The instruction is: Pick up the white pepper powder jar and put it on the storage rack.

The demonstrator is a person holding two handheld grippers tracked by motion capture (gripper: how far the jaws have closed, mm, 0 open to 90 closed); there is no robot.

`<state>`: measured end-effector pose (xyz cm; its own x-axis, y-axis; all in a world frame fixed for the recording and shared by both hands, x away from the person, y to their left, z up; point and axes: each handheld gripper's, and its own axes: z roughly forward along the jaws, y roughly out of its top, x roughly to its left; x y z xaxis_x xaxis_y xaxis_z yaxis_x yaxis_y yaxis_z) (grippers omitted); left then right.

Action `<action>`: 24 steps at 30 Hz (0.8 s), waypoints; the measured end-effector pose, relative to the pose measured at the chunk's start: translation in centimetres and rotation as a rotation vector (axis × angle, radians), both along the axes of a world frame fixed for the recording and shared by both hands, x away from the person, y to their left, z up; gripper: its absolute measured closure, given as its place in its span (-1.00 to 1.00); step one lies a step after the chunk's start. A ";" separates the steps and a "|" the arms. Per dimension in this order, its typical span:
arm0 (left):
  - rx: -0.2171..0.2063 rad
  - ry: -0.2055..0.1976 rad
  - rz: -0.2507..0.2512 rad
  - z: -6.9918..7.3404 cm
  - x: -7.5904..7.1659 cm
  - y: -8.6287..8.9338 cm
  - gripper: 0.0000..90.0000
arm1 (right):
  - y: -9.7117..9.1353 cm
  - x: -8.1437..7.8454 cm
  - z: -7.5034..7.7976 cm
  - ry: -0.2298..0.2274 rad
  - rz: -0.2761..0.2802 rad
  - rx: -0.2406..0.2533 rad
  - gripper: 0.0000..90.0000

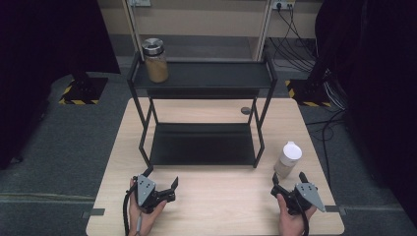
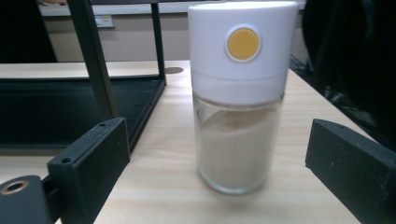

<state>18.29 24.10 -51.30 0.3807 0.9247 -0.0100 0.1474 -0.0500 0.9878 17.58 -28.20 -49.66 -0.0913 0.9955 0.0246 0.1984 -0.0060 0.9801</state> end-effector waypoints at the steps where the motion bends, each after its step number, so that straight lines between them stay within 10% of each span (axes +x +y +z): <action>1: 0.001 0.002 0.000 0.0 0.0 0.0 -0.99 | -0.1 0.3 0.0 -0.001 0.001 -0.002 -0.86; 24: 0.000 -0.002 -0.001 0.0 0.0 0.0 -0.99 | -0.2 4.8 1.1 0.062 -0.023 -0.027 -0.59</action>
